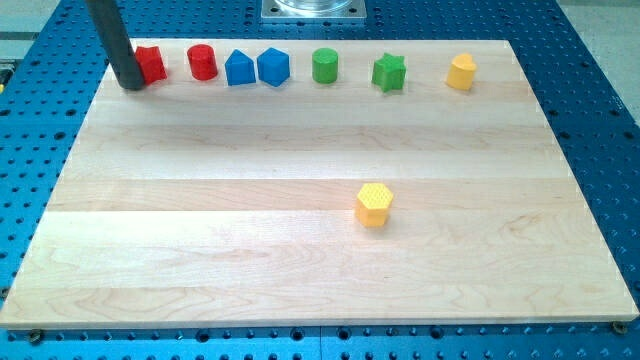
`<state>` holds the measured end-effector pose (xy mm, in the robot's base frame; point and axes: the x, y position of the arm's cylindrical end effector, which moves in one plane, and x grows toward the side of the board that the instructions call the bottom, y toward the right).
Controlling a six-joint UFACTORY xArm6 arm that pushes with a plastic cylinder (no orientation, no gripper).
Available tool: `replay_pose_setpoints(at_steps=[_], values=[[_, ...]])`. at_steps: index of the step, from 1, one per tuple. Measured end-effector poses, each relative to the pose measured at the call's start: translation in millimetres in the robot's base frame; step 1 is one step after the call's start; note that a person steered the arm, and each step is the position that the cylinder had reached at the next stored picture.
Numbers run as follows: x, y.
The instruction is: Move the hexagon to the left side of the board
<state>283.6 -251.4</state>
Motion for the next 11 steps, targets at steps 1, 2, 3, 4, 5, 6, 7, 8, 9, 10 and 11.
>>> replay_pose_setpoints(at_steps=[1, 2, 3, 4, 5, 6, 7, 8, 9, 10, 11], values=[[0.1, 11.7], [-12.6, -51.9], [57.4, -43.3], [120.7, 54.0], [122.7, 162.4], [164.7, 284.8], [213.3, 352.1], [235.1, 301.7], [259.7, 264.2], [266.7, 248.2], [265.7, 161.5]])
